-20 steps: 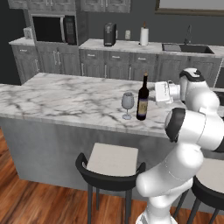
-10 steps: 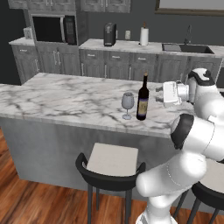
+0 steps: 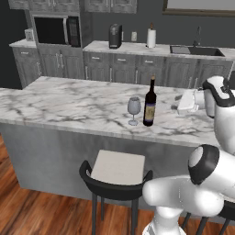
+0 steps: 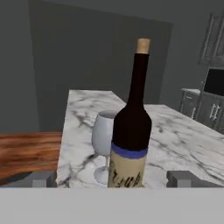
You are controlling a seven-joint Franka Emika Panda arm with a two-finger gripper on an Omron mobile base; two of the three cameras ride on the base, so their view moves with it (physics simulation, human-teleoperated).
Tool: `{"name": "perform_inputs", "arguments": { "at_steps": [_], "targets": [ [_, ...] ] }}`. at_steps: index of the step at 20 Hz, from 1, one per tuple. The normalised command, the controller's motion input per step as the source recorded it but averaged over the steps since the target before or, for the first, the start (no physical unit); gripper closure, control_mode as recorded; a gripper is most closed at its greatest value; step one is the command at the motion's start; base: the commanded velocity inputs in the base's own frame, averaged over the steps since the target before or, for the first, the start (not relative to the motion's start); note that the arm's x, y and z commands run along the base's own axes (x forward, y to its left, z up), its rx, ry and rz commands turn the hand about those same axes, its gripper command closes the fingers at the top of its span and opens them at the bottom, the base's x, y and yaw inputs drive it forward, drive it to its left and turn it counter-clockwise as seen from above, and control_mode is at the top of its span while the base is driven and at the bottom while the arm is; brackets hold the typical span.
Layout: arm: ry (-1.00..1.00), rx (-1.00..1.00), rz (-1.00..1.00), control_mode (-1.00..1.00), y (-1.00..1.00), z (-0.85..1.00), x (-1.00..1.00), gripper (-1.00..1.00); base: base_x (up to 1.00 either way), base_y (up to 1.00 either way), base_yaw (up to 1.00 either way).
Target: There is a wine glass and glass cup on the dining counter. Place the wine bottle next to the wine glass and the juice bottle next to the glass cup.
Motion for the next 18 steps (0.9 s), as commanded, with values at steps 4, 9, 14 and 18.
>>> {"name": "perform_inputs", "arguments": {
  "at_steps": [4,9,14,18],
  "targets": [
    [0.21,-0.22,-0.32,-1.00,0.00,0.00,-0.40,-1.00,0.00,0.00,0.00],
    [0.27,-0.19,-0.30,-1.00,0.00,0.00,-0.41,-1.00,0.00,0.00,0.00],
    [0.26,-0.10,-0.28,-1.00,0.00,0.00,-0.44,-1.00,0.00,0.00,0.00],
    [0.34,-0.01,-0.27,-1.00,0.00,0.00,-0.41,-1.00,0.00,0.00,0.00]
  ]
}}
